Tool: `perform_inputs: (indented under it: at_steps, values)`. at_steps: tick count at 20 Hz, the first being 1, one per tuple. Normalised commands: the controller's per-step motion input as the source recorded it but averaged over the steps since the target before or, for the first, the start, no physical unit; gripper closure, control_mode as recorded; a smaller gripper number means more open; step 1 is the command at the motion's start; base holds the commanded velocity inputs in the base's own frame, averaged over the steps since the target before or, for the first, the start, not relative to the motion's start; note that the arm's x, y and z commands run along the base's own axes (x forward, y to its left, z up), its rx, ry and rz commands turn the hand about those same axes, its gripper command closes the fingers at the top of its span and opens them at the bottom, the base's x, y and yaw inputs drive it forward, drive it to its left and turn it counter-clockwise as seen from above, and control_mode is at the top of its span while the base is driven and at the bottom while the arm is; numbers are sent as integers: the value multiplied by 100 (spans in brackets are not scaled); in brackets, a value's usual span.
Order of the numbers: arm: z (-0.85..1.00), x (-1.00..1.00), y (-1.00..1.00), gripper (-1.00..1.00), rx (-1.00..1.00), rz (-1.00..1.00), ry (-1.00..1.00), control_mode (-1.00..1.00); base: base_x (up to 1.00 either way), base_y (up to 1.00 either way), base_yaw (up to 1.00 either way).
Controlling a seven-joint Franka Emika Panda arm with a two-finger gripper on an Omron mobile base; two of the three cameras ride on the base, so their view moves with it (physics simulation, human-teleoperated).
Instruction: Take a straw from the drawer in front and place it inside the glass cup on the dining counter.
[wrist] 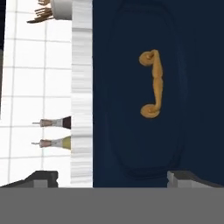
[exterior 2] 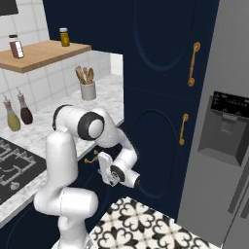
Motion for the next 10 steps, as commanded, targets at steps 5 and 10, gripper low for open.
perform_inputs:
  at_steps: [5, 10]
  values:
    - [-38, 48, 10, -100, 0, 7, -1, -100, 0, 0, 0]
    - [-26, 43, 16, -100, 0, 4, -3, -100, 0, 0, 0]
